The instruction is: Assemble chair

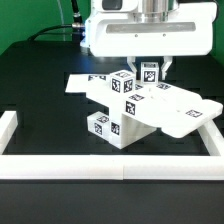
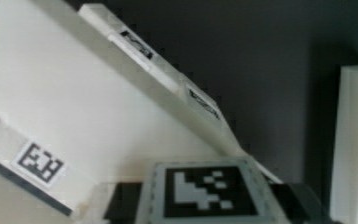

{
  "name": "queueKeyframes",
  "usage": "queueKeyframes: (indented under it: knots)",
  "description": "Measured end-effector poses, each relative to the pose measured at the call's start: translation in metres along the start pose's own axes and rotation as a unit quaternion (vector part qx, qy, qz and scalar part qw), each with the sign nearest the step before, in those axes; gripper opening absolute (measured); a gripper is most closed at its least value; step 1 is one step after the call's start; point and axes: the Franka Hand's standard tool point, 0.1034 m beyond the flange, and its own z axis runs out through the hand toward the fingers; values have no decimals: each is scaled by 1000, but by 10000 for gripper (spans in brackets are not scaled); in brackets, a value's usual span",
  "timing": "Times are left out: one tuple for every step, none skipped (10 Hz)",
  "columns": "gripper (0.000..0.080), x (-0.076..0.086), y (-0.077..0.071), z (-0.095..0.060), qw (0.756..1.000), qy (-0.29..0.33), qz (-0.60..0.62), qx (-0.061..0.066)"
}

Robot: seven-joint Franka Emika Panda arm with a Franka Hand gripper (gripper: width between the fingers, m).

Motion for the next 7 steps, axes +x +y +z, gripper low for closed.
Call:
queueKeyframes:
  knots:
    - [268, 0, 0, 0, 999, 0, 42, 1]
    - [269, 0, 0, 0, 998, 0, 70, 1]
    - [269, 0, -1, 0, 992, 1, 129, 2]
    - [269, 0, -2, 0, 987, 1, 159, 3]
    - [269, 0, -3, 0, 977, 1, 213, 5]
    - [269, 1, -4, 0, 968, 2, 252, 8]
    - [269, 2, -6, 0, 958, 5, 286, 9]
